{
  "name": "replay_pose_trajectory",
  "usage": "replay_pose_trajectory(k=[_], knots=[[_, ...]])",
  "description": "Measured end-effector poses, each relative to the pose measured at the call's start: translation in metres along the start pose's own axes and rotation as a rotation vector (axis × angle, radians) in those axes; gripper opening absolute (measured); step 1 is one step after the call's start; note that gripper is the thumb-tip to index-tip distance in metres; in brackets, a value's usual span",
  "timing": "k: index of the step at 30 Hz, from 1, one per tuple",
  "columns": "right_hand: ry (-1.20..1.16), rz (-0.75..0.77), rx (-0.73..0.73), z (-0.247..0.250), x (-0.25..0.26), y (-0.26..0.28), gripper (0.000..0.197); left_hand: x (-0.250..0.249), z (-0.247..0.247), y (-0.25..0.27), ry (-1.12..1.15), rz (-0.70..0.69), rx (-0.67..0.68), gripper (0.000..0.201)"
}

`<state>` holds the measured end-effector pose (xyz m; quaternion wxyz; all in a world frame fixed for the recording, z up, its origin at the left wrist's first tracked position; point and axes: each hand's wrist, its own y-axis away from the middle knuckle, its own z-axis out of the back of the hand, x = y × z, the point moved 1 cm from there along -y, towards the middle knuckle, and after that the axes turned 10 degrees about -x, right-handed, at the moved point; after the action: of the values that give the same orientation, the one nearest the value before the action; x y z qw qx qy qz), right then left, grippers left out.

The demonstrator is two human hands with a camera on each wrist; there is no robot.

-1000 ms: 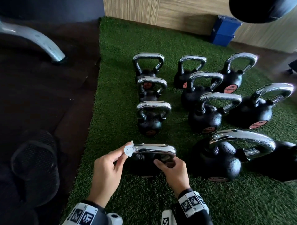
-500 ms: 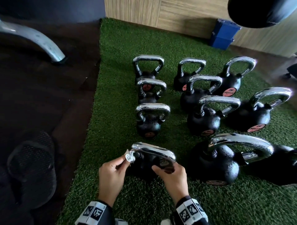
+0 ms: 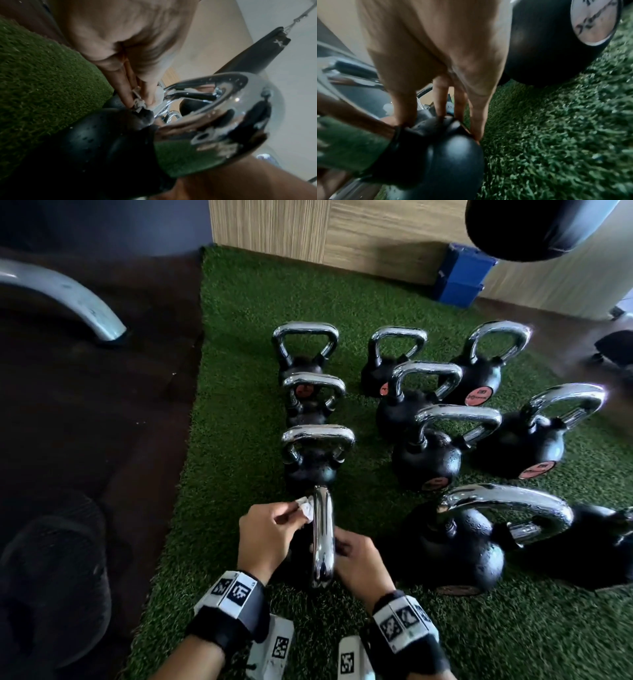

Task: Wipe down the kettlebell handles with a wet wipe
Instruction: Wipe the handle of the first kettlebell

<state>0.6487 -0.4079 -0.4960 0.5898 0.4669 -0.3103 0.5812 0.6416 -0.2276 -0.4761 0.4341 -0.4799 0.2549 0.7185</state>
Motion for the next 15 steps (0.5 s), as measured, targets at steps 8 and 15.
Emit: replay_pose_trajectory(k=[8,15], knots=[[-0.054,-0.045,-0.044,-0.010,-0.011,-0.012,0.023,-0.015,0.000,-0.009,0.111,-0.099,-0.033,0.017],[-0.112,-0.065,-0.037,-0.009,-0.011,-0.014,0.032,-0.014,-0.001,-0.014,0.452,0.140,0.090,0.016]])
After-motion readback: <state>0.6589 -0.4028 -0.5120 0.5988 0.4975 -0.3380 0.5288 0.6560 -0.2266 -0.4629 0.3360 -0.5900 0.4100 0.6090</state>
